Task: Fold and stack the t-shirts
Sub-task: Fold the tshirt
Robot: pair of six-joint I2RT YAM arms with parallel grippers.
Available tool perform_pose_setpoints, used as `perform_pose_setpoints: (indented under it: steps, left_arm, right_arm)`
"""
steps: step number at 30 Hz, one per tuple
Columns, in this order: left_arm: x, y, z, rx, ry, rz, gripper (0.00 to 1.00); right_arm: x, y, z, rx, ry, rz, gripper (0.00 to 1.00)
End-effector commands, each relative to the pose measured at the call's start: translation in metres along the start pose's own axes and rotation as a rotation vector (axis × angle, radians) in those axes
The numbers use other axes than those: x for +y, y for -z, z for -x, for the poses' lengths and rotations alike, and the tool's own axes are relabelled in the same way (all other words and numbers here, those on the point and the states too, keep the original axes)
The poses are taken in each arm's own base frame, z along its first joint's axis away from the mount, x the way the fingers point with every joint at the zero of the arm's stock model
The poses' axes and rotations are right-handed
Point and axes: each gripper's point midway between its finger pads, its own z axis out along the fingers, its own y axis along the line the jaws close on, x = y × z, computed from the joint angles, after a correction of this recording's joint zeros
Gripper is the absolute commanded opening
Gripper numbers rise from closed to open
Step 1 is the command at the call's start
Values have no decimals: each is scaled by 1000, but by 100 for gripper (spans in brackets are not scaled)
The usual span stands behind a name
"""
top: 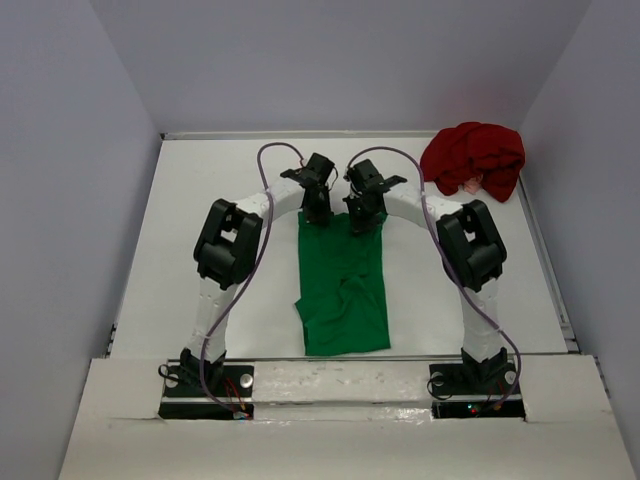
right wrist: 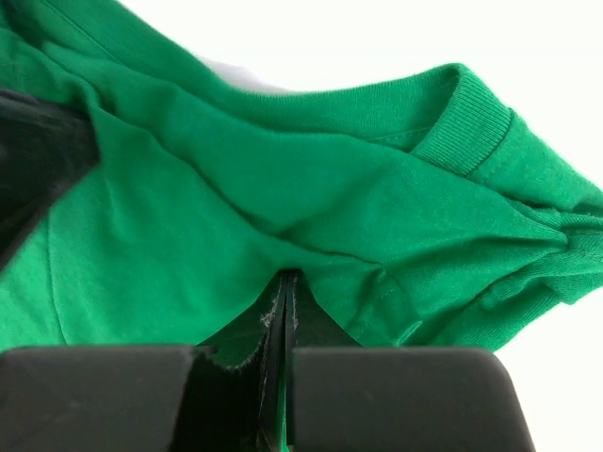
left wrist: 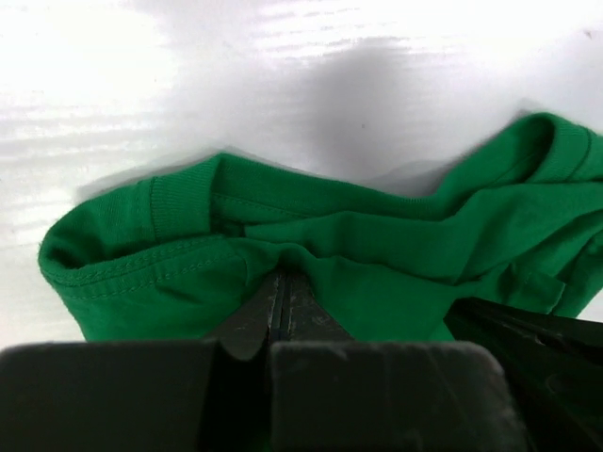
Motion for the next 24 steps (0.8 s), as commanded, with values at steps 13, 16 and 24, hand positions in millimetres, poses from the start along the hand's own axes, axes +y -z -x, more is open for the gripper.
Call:
perform_pose_setpoints:
  steps: [13, 16, 24]
  left_arm:
    - [9, 6, 79, -75, -63, 41, 0]
    - [14, 14, 97, -130, -76, 74, 0]
    - [23, 51, 122, -259, -79, 133, 9]
  right_arm:
    - [-7, -27, 61, -49, 75, -80, 0]
    - [-8, -30, 61, -44, 84, -82, 0]
    - [-9, -13, 68, -73, 113, -87, 0]
